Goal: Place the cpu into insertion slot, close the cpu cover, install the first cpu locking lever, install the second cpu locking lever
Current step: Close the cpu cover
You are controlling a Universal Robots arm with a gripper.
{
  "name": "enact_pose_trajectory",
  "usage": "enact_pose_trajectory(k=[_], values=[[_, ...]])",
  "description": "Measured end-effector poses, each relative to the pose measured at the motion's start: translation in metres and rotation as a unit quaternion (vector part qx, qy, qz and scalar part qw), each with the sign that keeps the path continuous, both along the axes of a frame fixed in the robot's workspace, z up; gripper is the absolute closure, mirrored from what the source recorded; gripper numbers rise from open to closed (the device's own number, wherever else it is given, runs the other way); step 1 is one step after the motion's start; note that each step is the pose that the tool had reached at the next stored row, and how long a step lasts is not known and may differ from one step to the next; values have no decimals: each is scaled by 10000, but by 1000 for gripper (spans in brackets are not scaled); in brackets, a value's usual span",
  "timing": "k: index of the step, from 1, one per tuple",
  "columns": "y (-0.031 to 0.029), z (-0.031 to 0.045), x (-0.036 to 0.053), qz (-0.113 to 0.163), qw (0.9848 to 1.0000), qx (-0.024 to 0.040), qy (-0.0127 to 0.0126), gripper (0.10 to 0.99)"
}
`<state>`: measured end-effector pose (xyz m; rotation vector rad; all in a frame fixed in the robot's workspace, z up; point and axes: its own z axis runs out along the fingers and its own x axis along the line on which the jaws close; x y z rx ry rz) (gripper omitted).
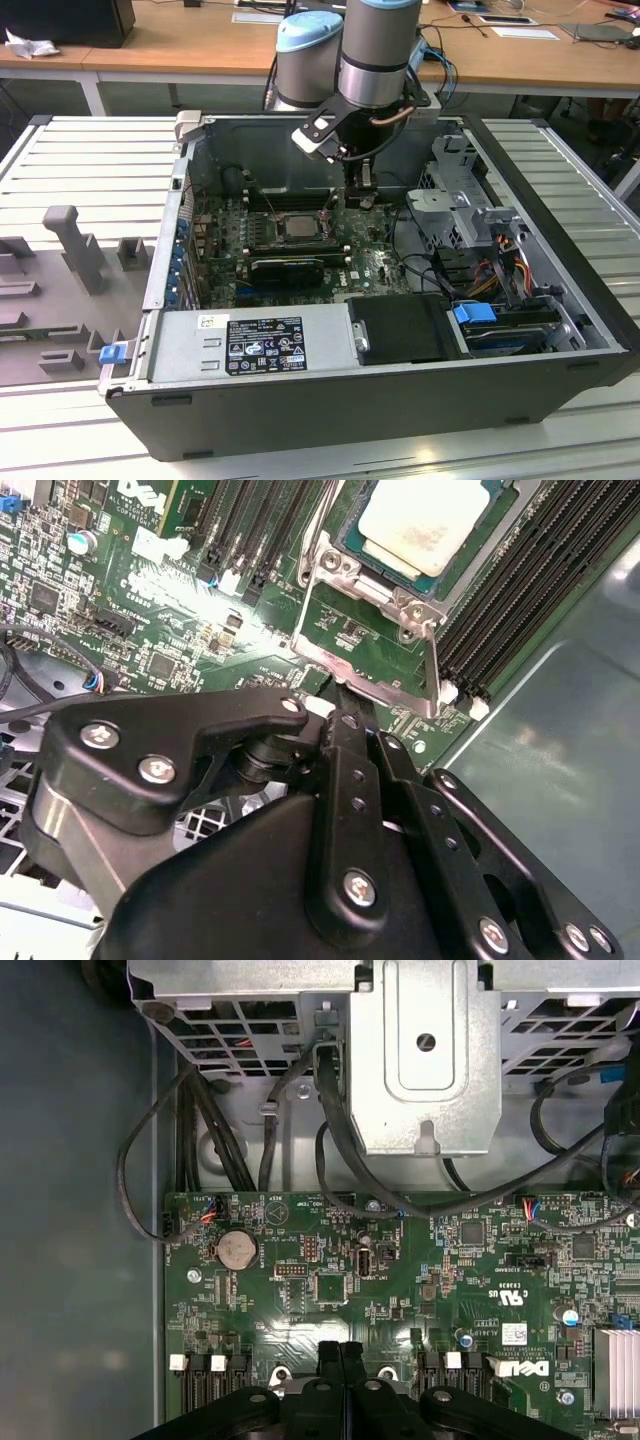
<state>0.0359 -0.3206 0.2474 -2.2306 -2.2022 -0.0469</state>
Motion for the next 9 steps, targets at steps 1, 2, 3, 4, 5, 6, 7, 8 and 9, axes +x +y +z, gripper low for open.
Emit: enact_pose_trajectory(k=[1, 2, 3, 4, 5, 6, 7, 8, 9], values=[[0, 0, -6, 0, 10000, 0, 0, 980], [0, 0, -10, 0, 10000, 0, 0, 980], [0, 0, -14, 0, 10000, 0, 0, 980], [0, 0, -18, 0, 10000, 0, 0, 980], [0, 0, -23, 0, 10000, 0, 0, 980], [0, 0, -27, 0, 10000, 0, 0, 980], [0, 0, -30, 0, 10000, 0, 0, 980], [0, 0, -35, 0, 10000, 0, 0, 980], [0, 0, -40, 0, 10000, 0, 0, 980]])
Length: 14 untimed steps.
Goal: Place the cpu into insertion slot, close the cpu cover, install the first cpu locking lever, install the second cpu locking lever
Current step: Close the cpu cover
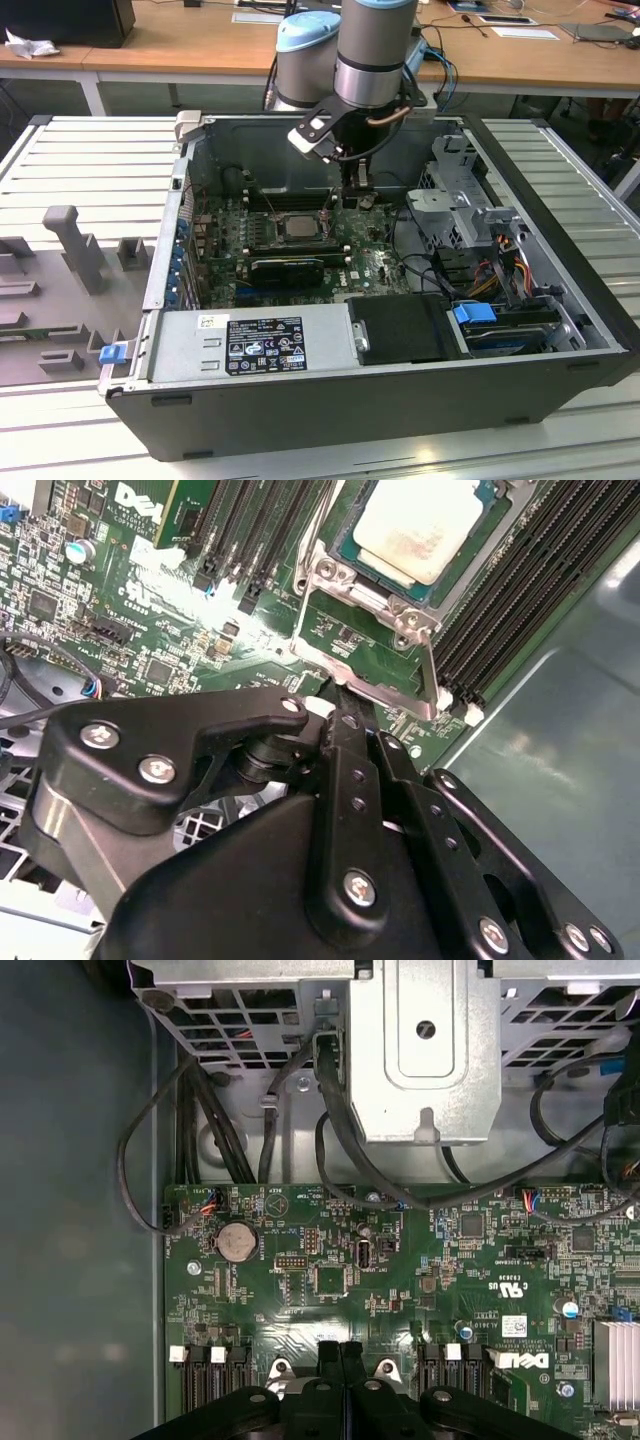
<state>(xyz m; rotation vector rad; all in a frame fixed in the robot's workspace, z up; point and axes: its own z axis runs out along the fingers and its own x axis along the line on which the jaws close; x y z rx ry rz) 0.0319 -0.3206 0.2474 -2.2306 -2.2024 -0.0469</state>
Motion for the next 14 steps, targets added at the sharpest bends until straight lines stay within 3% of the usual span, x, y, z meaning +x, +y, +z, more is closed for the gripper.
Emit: enact_pose_trajectory(k=[14], values=[[0, 0, -57, 0, 10000, 0, 0, 980]])
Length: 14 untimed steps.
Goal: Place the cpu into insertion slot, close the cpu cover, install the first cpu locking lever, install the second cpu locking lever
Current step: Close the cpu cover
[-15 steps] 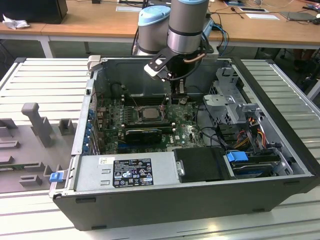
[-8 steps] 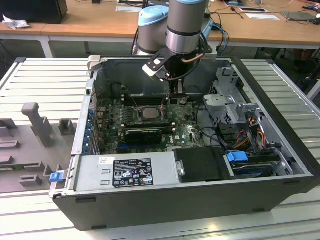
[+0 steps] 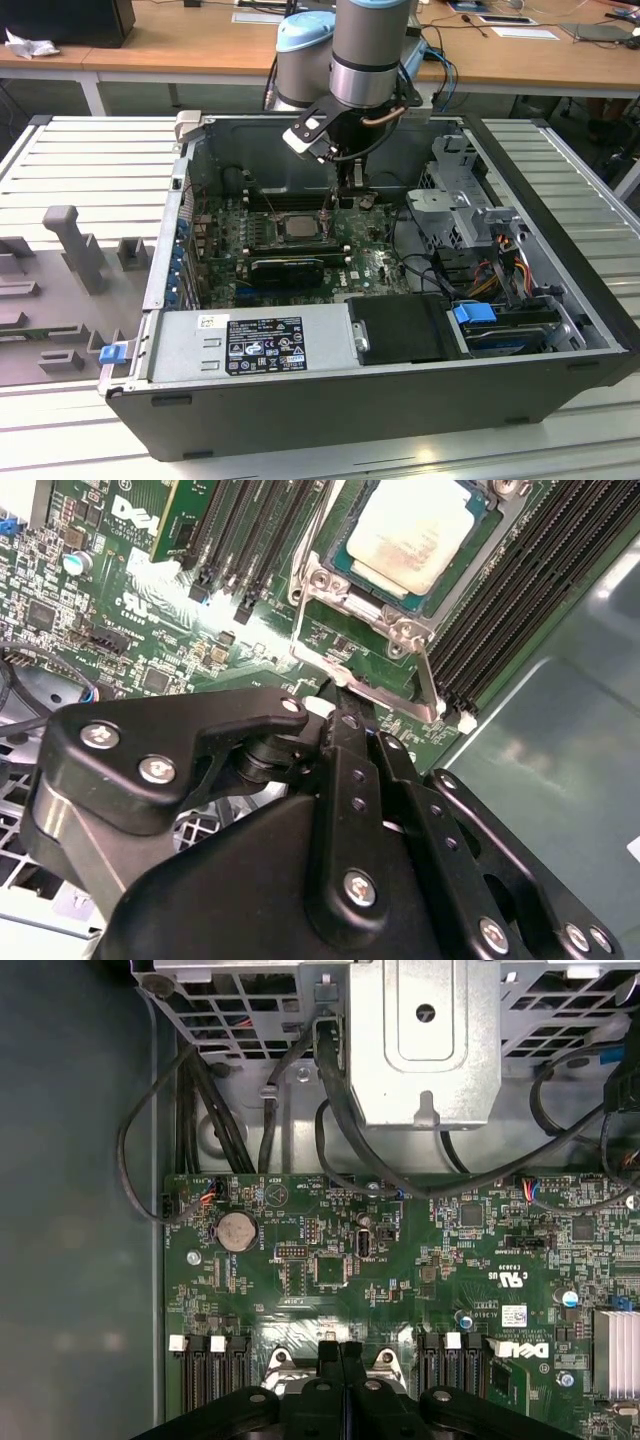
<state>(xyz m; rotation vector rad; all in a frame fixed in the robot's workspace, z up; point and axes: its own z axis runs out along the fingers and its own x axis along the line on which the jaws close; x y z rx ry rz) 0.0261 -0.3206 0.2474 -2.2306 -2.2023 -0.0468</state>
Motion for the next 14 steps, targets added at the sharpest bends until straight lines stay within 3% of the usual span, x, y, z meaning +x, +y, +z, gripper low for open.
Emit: enact_pose_trajectory(k=[9, 14], values=[[0, 0, -80, 0, 10000, 0, 0, 980], [0, -29, -288, 5, 10000, 2, -10, 980]])
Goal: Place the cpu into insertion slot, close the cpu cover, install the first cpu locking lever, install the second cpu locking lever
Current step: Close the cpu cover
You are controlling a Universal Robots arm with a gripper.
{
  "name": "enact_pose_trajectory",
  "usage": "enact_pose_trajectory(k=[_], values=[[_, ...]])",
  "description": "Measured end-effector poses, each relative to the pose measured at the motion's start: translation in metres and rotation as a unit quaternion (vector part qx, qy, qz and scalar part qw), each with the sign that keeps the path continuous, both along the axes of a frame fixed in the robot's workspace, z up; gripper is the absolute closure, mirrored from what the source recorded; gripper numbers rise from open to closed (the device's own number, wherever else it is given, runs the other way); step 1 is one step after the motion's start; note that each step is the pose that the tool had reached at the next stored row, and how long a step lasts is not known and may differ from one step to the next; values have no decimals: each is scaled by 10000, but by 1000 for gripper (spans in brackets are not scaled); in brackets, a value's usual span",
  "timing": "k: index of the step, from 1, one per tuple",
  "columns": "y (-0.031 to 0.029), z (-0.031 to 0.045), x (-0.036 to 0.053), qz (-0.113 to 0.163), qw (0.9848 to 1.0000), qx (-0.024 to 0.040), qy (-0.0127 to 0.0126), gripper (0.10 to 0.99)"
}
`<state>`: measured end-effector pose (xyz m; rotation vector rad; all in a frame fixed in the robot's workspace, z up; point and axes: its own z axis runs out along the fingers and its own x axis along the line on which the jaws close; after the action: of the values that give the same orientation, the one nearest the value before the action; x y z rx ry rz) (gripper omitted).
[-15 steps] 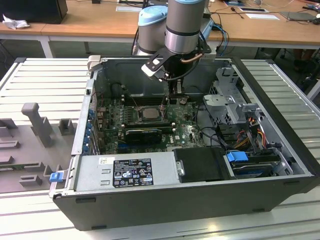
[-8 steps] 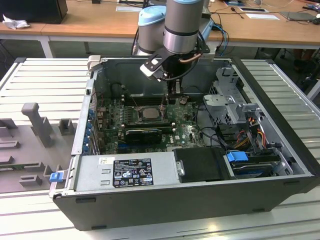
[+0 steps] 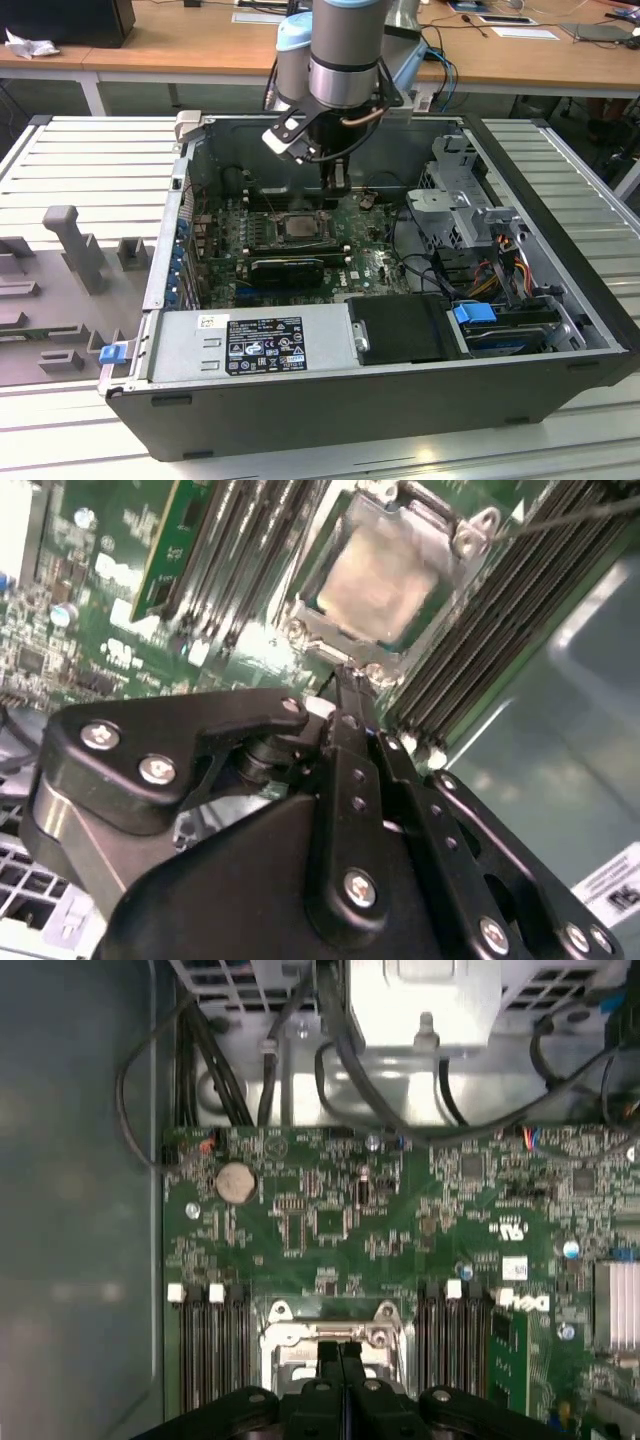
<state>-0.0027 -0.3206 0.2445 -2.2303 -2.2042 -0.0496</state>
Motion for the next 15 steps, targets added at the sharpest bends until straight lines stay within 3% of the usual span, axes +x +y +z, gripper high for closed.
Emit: enact_pose_trajectory(k=[6, 10, 15], values=[[0, -126, -39, 58, 10000, 7, -2, 980], [-1, -167, -218, 98, 9999, 38, -2, 980], [1, -177, -306, 114, 9999, 39, -2, 980]])
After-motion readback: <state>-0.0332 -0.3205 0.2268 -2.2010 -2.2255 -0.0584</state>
